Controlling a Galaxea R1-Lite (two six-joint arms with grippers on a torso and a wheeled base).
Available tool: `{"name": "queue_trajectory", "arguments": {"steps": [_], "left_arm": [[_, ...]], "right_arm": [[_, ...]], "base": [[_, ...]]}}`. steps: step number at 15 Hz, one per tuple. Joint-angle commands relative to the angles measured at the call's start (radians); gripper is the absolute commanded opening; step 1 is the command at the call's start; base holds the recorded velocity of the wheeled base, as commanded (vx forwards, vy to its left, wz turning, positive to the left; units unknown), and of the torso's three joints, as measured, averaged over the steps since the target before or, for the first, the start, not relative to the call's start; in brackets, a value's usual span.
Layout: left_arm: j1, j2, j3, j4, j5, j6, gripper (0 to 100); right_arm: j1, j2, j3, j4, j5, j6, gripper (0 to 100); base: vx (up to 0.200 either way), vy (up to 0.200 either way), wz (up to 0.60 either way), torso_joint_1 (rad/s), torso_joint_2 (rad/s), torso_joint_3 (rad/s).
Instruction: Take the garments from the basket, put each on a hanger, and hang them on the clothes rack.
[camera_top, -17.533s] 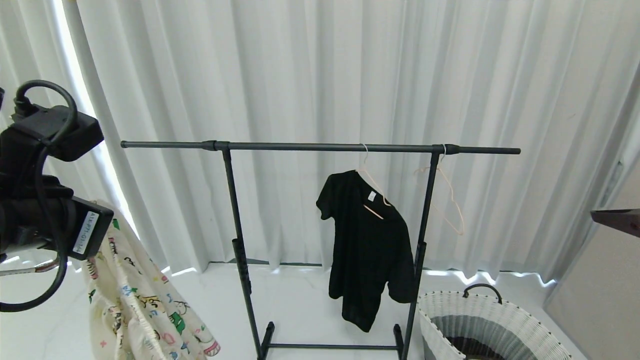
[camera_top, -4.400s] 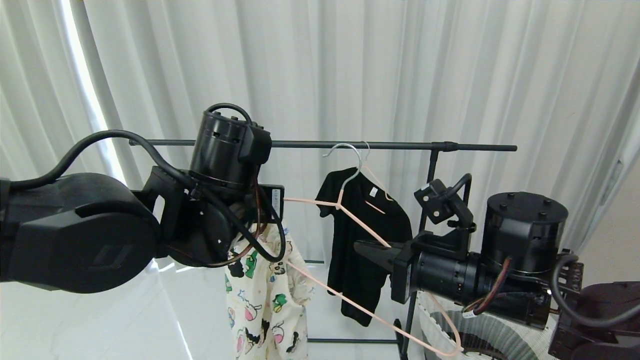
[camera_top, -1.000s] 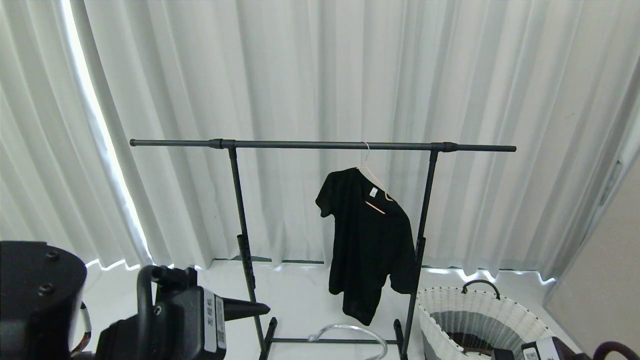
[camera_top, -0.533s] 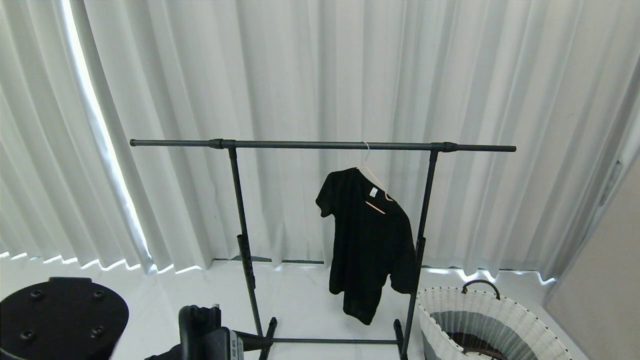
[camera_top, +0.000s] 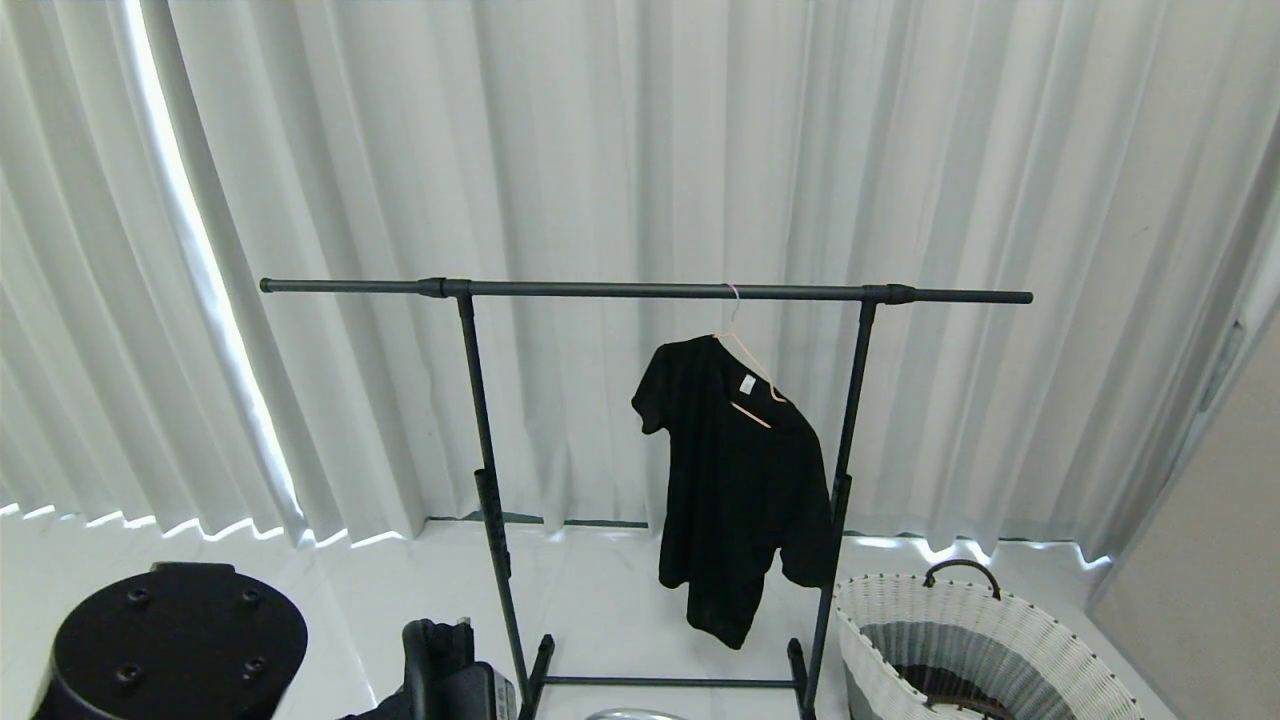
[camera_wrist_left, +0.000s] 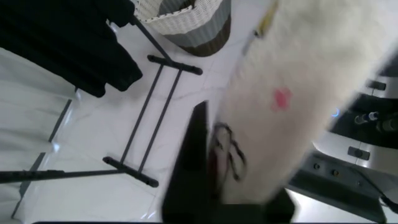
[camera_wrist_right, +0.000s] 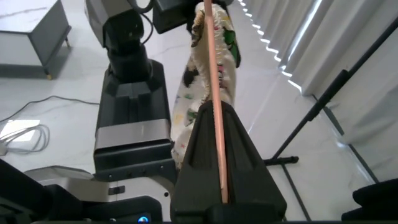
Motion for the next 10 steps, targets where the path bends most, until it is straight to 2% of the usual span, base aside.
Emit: {"name": "queue_trajectory", "arguments": {"steps": [1, 5, 8, 9, 10], "left_arm": [[0.015, 0.005, 0.006, -0.002, 0.001, -0.002, 0], [0.029, 0.005, 0.011, -0.037, 0.006, -0.002, 0], [0.029, 0.005, 0.009, -0.039, 0.006, -0.001, 0], [0.029, 0.005, 0.011, -0.041, 0.006, -0.001, 0], [0.029, 0.006, 0.011, -0.041, 0.006, -0.001, 0]], "right_arm": [[0.0, 0.008, 0.005, 0.0, -0.01, -0.026, 0], [0.001, 0.056, -0.001, 0.0, -0.101, -0.102, 0], [0.001, 0.065, -0.001, 0.0, -0.107, -0.113, 0], [0.001, 0.063, -0.004, 0.0, -0.104, -0.112, 100], [0.0, 0.06, -0.006, 0.0, -0.104, -0.11, 100]], "base": [[0.0, 0.0, 0.0, 0.0, 0.0, 0.0], [0.0, 0.0, 0.0, 0.0, 0.0, 0.0], [0.0, 0.0, 0.0, 0.0, 0.0, 0.0], [0.0, 0.0, 0.0, 0.0, 0.0, 0.0], [0.0, 0.0, 0.0, 0.0, 0.0, 0.0]]}}
